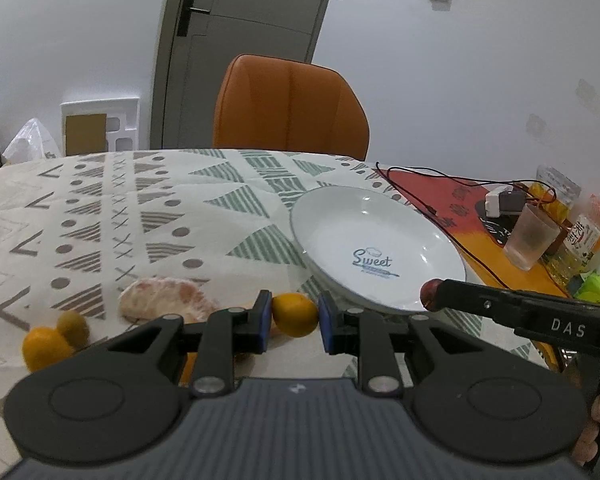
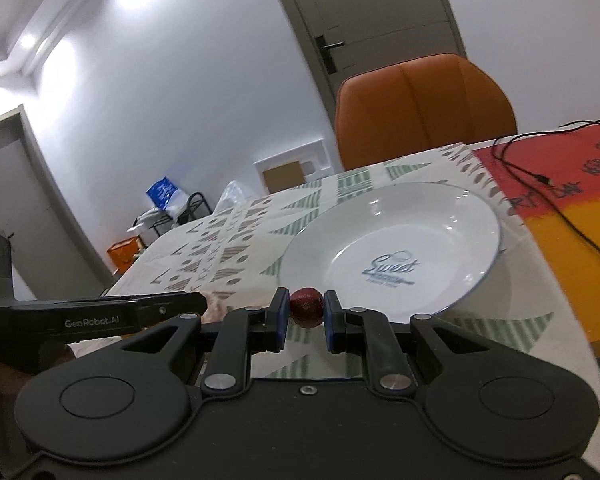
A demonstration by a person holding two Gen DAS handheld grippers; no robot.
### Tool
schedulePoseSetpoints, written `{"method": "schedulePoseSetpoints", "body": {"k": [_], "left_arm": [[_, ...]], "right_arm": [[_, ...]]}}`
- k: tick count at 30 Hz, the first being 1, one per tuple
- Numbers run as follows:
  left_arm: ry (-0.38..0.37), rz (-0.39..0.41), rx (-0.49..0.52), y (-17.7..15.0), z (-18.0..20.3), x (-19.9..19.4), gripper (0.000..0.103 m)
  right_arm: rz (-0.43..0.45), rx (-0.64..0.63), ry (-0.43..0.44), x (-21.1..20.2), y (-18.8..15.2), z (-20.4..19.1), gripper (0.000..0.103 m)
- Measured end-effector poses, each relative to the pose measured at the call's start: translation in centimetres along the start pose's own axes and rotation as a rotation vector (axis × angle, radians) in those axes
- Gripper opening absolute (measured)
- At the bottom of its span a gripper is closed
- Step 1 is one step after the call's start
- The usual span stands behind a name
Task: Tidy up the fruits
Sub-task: 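Carry the plum with the right tool into the white plate while the left tool drops the kumquat there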
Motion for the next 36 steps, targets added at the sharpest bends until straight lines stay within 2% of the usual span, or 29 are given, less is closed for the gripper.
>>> {"method": "schedulePoseSetpoints", "body": {"k": [13,15,17,21,26,33,36], "left_arm": [[-0.031,0.008,0.053,2.3,3.5,2.4,0.023],[-0.038,0.004,0.059,2.4,4.0,2.9,0.023],[-0.044,-0.002,0.069,2.6,4.4,3.5,0.023],[-0.052,-0.006,0.095,3.2,5.2,4.5,0.023],[-0.055,-0.002,0.099,3.7,5.8,5.1,0.023],[-0.023,0.004,0.077,4.0,5.2,4.9,0.032],[-0.001,-0.002,0.069,3.6,4.4,4.5,0.04]], "right_arm": [[0.036,0.024,-0.032,0.0,1.1,2.4,0.017],[0.047,0.036,-0.046,0.0,1.3,2.9,0.023],[0.059,0.045,-0.063,0.0,1.4,3.5,0.034],[0.062,0.051,-0.065,-0.5,1.1,4.0,0.039],[0.062,0.053,-0.077,-0.9,0.5,4.5,0.053],[0.064,0.053,-0.086,-1.2,0.2,4.6,0.062],[0.063,0.053,-0.096,-1.2,0.1,4.6,0.069]]}}
Point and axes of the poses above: each gripper's, at about its wrist camera, not at the fingertips, and x roughly the way its jaws point, z to its right, y to its top, the point moved 9 cm from there along x, roughly the way its jaws point, and after that the axes turned 11 degrees about x, right-handed, at the moved point
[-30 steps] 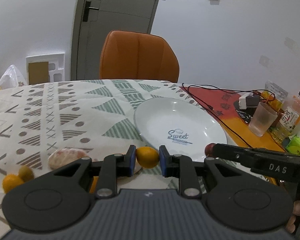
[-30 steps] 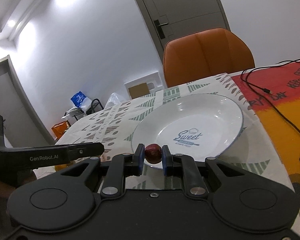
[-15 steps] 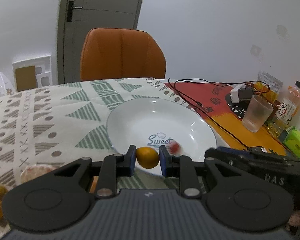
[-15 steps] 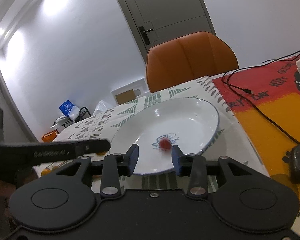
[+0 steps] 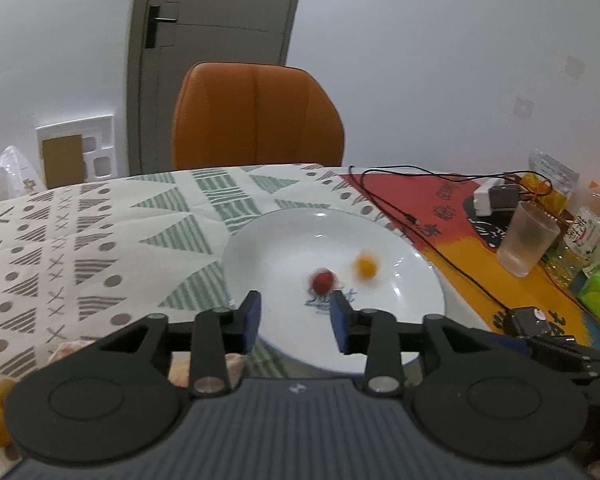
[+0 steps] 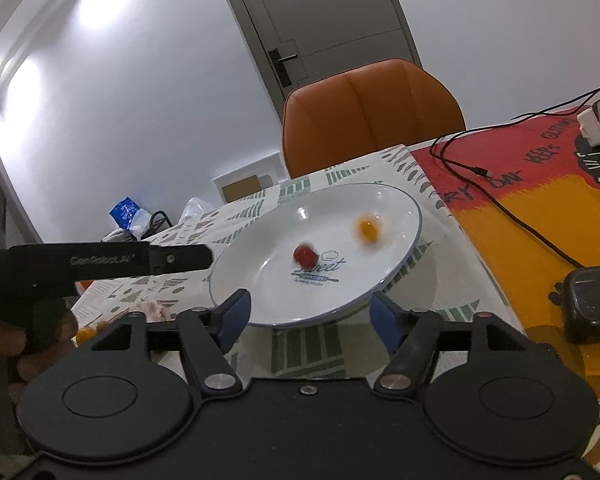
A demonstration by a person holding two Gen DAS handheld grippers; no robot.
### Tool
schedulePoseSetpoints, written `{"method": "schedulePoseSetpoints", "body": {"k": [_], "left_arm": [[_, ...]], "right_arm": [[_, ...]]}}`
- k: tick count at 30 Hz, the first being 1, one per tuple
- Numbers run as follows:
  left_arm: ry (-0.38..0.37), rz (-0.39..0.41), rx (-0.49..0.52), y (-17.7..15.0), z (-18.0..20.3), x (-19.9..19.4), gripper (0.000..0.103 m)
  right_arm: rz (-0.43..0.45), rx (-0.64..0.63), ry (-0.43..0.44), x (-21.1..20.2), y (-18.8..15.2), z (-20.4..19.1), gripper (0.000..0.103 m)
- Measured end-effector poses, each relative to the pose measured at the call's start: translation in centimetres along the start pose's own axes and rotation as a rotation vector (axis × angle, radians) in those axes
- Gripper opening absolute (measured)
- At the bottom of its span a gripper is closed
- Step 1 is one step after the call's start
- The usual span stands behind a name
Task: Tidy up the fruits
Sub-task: 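Carry the plum with the right tool into the white plate while the left tool drops the kumquat there, then move both open tools back toward the fruit pile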
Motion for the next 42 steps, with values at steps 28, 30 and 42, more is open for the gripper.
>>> {"method": "schedulePoseSetpoints", "body": {"k": [28,30,42], "left_arm": [[0.252,0.049,-0.142,-4.3,-10.4,-8.4,0.08],[0.275,0.048,-0.163,-4.7,-11.5,-9.2,0.08],[0.372,0.037,-0.243,-7.1,-16.7,-12.7,0.08]], "right_arm": [[0.056,-0.034,0.021,1.1,-1.9,-6.2,0.103],[0.039,-0.048,0.04,1.5,-2.3,-7.2,0.103],[-0.047,-0.102,0.115,3.5,-4.4,-11.5,0.103]]}}
Point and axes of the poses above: each gripper's, at about its wrist camera, not at the fingertips, and x roughly the way its jaws point, z to its right, y to its top, the point moved 9 cm from there along x, roughly the way its jaws point, and after that the axes turned 11 degrees about x, right-handed, at the moved point
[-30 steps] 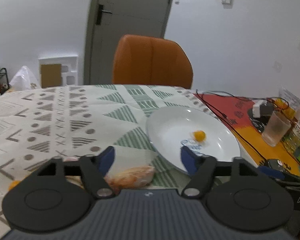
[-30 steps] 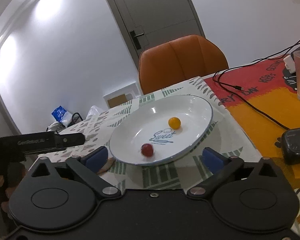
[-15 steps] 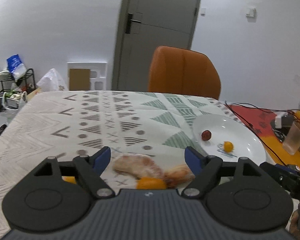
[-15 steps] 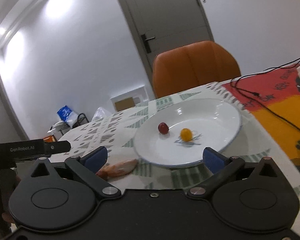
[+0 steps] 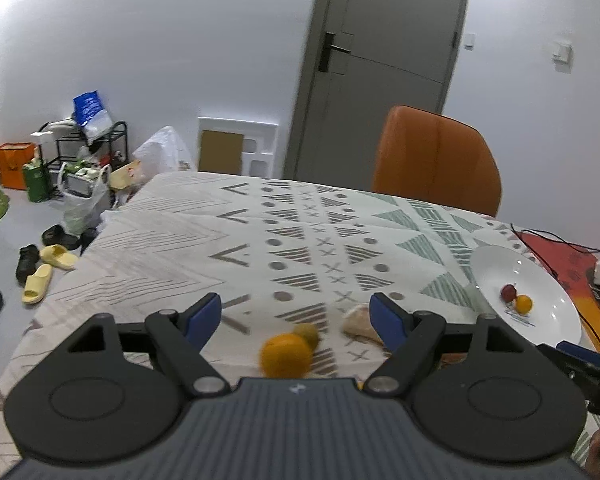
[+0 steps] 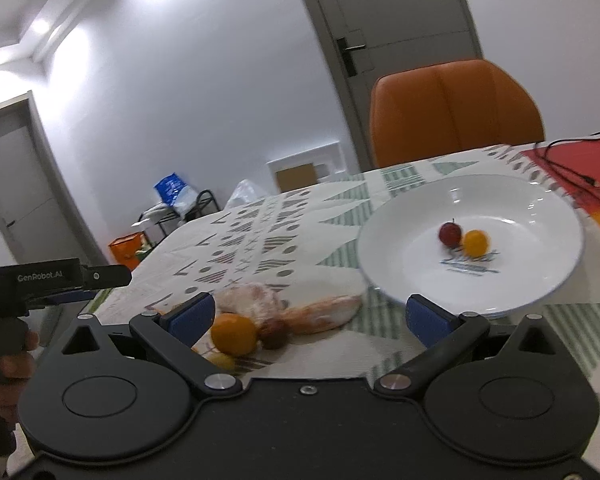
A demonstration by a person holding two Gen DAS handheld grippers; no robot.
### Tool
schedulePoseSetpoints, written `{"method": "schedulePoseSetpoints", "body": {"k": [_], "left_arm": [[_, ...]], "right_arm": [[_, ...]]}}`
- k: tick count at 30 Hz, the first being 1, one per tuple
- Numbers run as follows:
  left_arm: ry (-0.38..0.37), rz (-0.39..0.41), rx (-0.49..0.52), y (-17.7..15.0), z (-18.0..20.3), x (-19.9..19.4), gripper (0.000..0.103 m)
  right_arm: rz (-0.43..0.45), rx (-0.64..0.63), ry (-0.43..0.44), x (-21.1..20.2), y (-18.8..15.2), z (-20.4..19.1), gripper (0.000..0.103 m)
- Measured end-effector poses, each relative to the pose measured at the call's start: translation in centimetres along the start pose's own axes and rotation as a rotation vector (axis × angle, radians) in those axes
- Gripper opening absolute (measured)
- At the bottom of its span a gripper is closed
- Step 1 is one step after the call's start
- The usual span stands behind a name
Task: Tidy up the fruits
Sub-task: 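Move both open tools back toward the fruit pile, then grasp a small yellow-green fruit with the right tool while the left tool grasps a large mandarin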
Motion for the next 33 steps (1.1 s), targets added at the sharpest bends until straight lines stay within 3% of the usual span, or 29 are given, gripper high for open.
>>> {"method": "schedulePoseSetpoints", "body": {"k": [4,15,20,24,27,31,33], "left_arm": [[0.025,-0.011,-0.017,-0.5,-1.5,-0.3,0.08],[0.003,-0.045,-0.045,-2.2,-3.3,-0.2,0.08],[-0.03,-0.052,-0.052,-2.8,-3.3,0.0,0.08],[-0.029,-0.063,-0.061,-3.3,-3.7,0.3,0.08],[-0.033,-0.067,-0.061,-3.5,-3.8,0.6,0.08],[-0.055,-0.08,-0.063,-3.7,-3.5,1.2,0.08],[-0.065,-0.082,-0.051,-3.7,-3.1,1.6,0.08]], "right_arm": [[-0.032,0.005,0.018,0.9,-0.4,-0.9,0.103],[-0.141,-0.047,0.057,2.8,-2.7,-3.2,0.102],[-0.172,-0.031,0.067,3.5,-3.2,-3.5,0.088],[-0.202,-0.05,0.083,4.1,-4.1,-4.2,0.086],[-0.233,-0.066,0.089,4.9,-5.1,-4.6,0.071],[-0.288,-0.049,0.106,5.5,-6.1,-4.6,0.022],[-0.297,-0.042,0.119,5.3,-6.1,-4.6,0.022]]}}
Point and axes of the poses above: each gripper's, at about its wrist camera, not at the fingertips, and x roughly the way its jaws point, z to its right, y to its top, the point moved 9 cm from there along x, roughly the way its jaws point, and after that the axes turned 11 degrees about x, right-handed, at the moved point
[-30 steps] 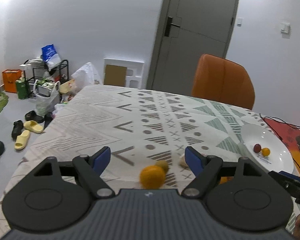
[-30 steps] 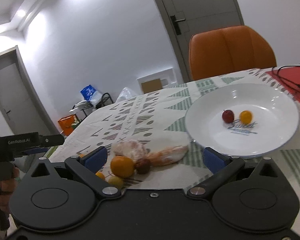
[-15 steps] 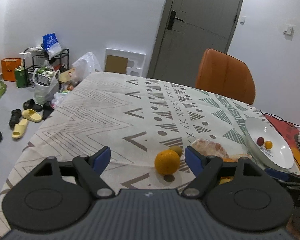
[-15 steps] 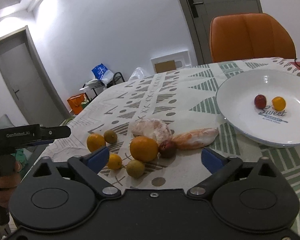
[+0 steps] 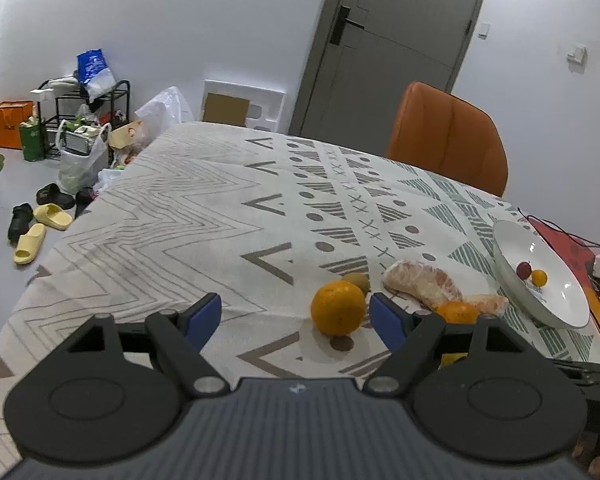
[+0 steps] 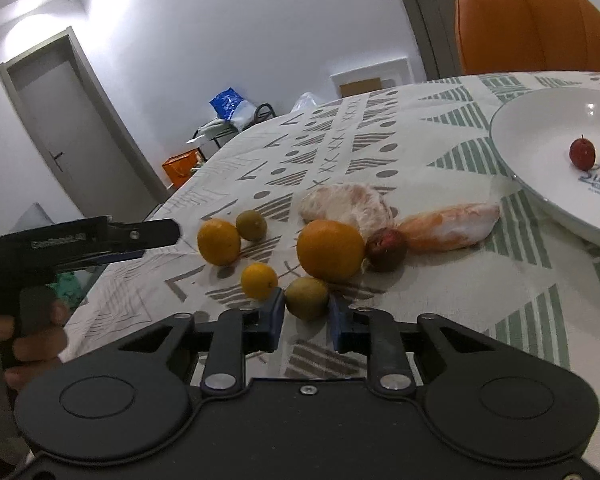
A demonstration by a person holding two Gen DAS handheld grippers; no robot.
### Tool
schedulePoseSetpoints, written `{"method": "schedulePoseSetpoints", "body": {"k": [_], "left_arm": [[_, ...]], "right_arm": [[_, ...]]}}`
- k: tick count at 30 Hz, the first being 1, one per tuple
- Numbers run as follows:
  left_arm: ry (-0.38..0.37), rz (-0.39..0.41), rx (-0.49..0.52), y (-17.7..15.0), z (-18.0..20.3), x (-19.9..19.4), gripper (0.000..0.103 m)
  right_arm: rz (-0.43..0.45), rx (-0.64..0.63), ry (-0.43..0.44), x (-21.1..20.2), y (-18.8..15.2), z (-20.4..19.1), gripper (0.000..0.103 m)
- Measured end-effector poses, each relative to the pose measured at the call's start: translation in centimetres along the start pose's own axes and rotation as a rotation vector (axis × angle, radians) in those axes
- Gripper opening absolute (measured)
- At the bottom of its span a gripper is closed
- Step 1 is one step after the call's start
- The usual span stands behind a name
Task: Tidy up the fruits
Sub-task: 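Grasp a small yellow-green fruit with the right tool while the left tool grasps a large mandarin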
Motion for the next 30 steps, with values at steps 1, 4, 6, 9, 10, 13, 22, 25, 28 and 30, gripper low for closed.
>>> {"method": "schedulePoseSetpoints", "body": {"k": [1,4,6,9,10,13,22,25,28,30], "left_arm": [[-0.004,-0.002,0.008,0.0,0.2,0.2,0.08],[-0.022,-0.007,0.021,0.0,1.0,0.7,0.08],[-0.033,-0.013,0.027,0.0,1.4,1.1,0.08],[-0.045,-0.019,0.037,-0.1,2.1,1.7,0.079],[-0.048,-0.023,0.038,-0.1,2.3,1.9,0.077],[-0.063,-0.037,0.04,-0.3,2.8,2.6,0.075],[-0.071,-0.052,0.1,-0.1,4.9,3.1,0.034],[-0.079,-0.034,0.116,0.4,5.8,2.8,0.034],[-0.091,-0.014,0.131,0.9,6.8,2.4,0.034],[-0.097,-0.005,0.143,1.2,7.4,2.3,0.034]], "right_arm": [[0.001,-0.005,-0.001,-0.2,0.0,0.0,0.022],[0.002,-0.009,-0.007,-0.8,-0.1,0.1,0.022],[0.005,-0.01,-0.011,-1.2,-0.2,0.3,0.022],[0.014,-0.007,-0.025,-1.8,-0.1,0.7,0.022],[0.019,-0.005,-0.029,-2.1,0.0,0.9,0.022],[0.037,0.004,-0.047,-2.9,0.2,1.5,0.022],[0.126,0.036,-0.091,-5.9,1.6,3.7,0.022],[0.15,0.047,-0.104,-6.8,2.1,4.5,0.022],[0.168,0.057,-0.112,-7.5,2.5,5.2,0.022],[0.181,0.061,-0.116,-8.0,2.8,5.6,0.022]]}}
Point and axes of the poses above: each gripper's, at about its wrist camera, not at the fingertips, and x roughly the way its jaws point, z to its right, y to its top, the point moved 9 cm from there along x, roughly the way its jaws point, and after that the axes turned 11 degrees about x, right-handed, at the moved point
